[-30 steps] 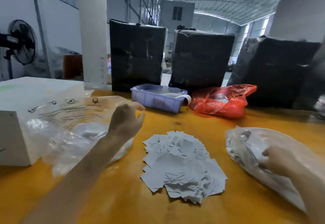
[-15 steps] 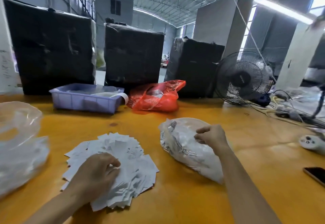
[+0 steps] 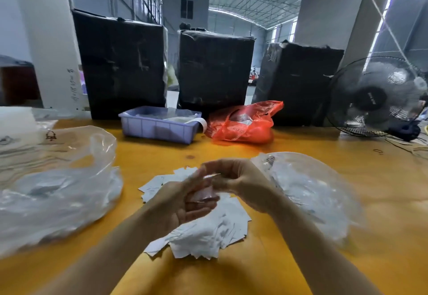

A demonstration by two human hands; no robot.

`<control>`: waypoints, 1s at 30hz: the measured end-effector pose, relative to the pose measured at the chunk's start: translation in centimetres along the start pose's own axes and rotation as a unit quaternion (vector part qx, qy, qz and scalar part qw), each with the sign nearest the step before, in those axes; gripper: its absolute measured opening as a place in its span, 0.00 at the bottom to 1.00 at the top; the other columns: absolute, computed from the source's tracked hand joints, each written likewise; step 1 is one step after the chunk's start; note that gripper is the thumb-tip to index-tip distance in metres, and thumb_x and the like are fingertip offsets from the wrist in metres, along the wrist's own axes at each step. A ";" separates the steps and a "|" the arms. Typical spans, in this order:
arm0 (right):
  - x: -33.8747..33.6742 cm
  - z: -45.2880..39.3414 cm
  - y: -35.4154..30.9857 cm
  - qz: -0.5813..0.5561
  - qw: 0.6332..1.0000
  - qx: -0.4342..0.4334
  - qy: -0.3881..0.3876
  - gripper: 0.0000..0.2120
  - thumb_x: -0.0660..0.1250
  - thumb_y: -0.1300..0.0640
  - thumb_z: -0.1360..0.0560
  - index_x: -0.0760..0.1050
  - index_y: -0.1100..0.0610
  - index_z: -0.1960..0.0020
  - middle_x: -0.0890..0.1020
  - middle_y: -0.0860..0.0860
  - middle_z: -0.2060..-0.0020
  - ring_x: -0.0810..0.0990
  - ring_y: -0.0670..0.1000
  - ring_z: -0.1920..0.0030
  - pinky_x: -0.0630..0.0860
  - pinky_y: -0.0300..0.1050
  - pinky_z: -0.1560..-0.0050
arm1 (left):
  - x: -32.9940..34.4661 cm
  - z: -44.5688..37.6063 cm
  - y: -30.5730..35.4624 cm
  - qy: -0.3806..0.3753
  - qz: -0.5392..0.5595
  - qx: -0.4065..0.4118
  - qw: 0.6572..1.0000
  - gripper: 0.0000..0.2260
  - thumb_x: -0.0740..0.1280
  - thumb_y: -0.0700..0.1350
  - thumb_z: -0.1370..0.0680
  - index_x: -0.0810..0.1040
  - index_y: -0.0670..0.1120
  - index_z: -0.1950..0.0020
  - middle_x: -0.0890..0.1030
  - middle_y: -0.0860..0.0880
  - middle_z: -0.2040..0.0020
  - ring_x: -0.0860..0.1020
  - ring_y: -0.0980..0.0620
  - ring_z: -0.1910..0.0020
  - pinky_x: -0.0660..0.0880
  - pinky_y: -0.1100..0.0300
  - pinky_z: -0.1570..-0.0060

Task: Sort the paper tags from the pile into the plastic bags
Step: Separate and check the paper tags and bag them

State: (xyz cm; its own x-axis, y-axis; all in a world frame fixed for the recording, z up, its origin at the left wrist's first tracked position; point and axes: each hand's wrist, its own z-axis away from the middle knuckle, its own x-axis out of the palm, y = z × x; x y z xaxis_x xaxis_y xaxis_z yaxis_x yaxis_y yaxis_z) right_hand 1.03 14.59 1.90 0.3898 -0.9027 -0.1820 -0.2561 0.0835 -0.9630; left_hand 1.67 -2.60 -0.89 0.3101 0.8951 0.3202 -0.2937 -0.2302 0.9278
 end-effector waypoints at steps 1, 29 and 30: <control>0.3 0.0 0.2 0.000 1.000 -0.001 0.005 0.18 0.64 0.75 0.27 0.75 0.62 0.40 0.82 0.56 0.47 0.83 0.49 0.50 0.80 0.42 0.49 | -0.2 0.0 -0.1 0.012 -0.009 0.013 1.000 0.18 0.73 0.49 0.36 0.84 0.38 0.53 0.84 0.40 0.58 0.84 0.49 0.63 0.79 0.63 0.68; 1.7 -0.8 2.5 -0.040 0.991 0.086 0.094 0.17 0.77 0.58 0.44 0.80 0.62 0.56 0.81 0.54 0.69 0.79 0.48 0.68 0.77 0.38 0.62 | -1.9 -0.2 -0.1 0.057 -0.176 0.098 0.978 0.24 0.76 0.53 0.42 0.80 0.48 0.48 0.85 0.48 0.55 0.83 0.51 0.55 0.78 0.60 0.54; 1.8 -0.8 2.6 -0.033 0.993 0.082 0.082 0.15 0.77 0.59 0.42 0.80 0.62 0.57 0.81 0.54 0.70 0.79 0.48 0.68 0.77 0.38 0.62 | -2.0 -0.1 0.0 0.049 -0.178 0.097 0.978 0.23 0.76 0.53 0.42 0.80 0.48 0.49 0.85 0.48 0.55 0.83 0.52 0.55 0.78 0.61 0.55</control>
State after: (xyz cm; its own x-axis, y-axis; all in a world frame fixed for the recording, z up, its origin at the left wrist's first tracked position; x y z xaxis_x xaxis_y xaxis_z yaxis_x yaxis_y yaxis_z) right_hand 0.37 12.82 -0.75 0.2483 -0.9639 -0.0957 -0.0830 0.0773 -0.9936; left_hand 0.95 -4.32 -1.56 0.2705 0.9618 -0.0414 -0.0024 0.0437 0.9990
